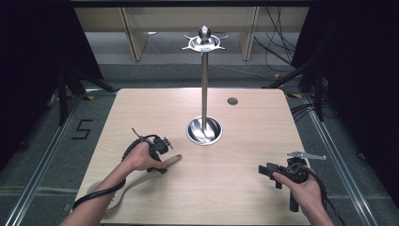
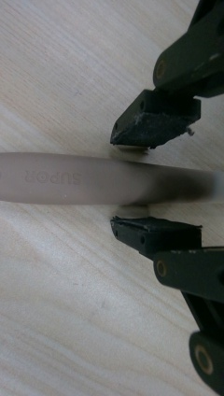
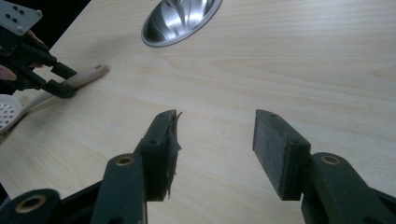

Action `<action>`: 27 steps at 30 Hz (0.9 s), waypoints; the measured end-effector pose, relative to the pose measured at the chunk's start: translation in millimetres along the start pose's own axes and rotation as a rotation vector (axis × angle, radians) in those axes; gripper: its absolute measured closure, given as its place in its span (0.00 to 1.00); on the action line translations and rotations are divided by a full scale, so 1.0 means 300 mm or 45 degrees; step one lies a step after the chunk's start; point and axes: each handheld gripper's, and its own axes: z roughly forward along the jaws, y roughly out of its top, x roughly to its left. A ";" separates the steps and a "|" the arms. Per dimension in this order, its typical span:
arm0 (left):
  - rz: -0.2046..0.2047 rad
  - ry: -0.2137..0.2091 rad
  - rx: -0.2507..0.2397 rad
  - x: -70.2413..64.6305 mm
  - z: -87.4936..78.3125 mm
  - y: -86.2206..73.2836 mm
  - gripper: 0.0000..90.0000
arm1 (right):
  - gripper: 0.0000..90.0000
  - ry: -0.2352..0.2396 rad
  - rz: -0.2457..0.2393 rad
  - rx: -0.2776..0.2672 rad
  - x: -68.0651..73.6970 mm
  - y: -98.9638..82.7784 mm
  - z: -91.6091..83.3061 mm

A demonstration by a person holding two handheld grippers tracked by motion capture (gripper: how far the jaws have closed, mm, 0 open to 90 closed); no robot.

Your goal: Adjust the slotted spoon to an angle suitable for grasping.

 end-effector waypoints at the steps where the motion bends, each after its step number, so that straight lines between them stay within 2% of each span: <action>1: 0.006 0.013 0.010 -0.002 0.000 0.003 0.65 | 0.56 0.010 0.003 0.009 0.001 -0.002 0.003; 2: 0.034 0.032 0.029 -0.002 -0.001 0.006 0.65 | 0.56 0.010 0.003 0.009 0.001 -0.002 0.003; 3: 0.031 0.033 0.037 -0.006 -0.001 0.008 0.67 | 0.56 0.013 -0.013 0.005 -0.002 -0.001 0.000; 4: 0.035 0.033 0.043 -0.011 -0.002 0.011 0.70 | 0.56 0.011 0.012 0.014 0.002 -0.001 0.001; 5: 0.036 0.037 0.048 -0.018 -0.002 0.012 0.73 | 0.56 0.012 0.011 0.016 0.002 -0.001 0.000; 6: 0.049 0.046 0.051 -0.021 -0.002 0.014 0.76 | 0.56 0.034 0.011 0.014 0.002 -0.001 -0.001; 9: 0.059 0.088 0.046 -0.029 -0.005 0.012 0.78 | 0.56 0.029 0.002 0.017 0.000 -0.002 0.001; 10: 0.056 0.091 0.027 -0.031 -0.004 0.007 0.78 | 0.56 0.001 -0.048 0.010 -0.009 0.000 0.004; 11: 0.045 0.091 0.015 -0.031 -0.006 0.002 0.78 | 0.56 0.004 -0.047 0.011 -0.009 0.000 0.003; 13: 0.011 0.079 -0.044 -0.027 -0.003 -0.012 0.78 | 0.56 0.005 -0.047 0.010 -0.010 0.000 0.003; 15: -0.007 0.079 -0.077 -0.020 -0.009 -0.027 0.78 | 0.56 0.020 -0.043 0.012 -0.010 0.000 0.002; 16: -0.021 0.077 -0.100 -0.017 -0.017 -0.034 0.78 | 0.56 0.024 0.009 0.019 0.000 -0.002 0.001; 17: -0.027 0.082 -0.115 -0.015 -0.028 -0.040 0.78 | 0.56 0.027 0.005 0.019 0.000 -0.002 0.002; 18: -0.031 0.095 -0.119 -0.012 -0.049 -0.047 0.78 | 0.56 0.026 0.004 0.020 0.000 -0.001 0.002; 20: -0.058 0.100 -0.198 -0.011 -0.075 -0.064 0.78 | 0.56 0.015 0.005 0.019 -0.001 -0.001 0.004; 21: -0.088 0.105 -0.249 -0.011 -0.099 -0.079 0.78 | 0.56 0.006 0.003 0.018 -0.001 -0.001 0.005; 23: -0.100 0.120 -0.308 -0.006 -0.139 -0.101 0.78 | 0.55 0.021 0.004 0.018 0.000 -0.001 0.001; 24: -0.121 0.130 -0.353 -0.005 -0.168 -0.120 0.78 | 0.55 0.017 -0.001 0.014 -0.001 -0.001 0.001; 26: -0.127 0.136 -0.400 -0.003 -0.214 -0.149 0.78 | 0.55 0.014 -0.045 0.007 -0.010 0.001 0.002; 27: -0.149 0.128 -0.433 -0.006 -0.241 -0.170 0.78 | 0.55 0.013 -0.044 0.006 -0.010 0.001 0.002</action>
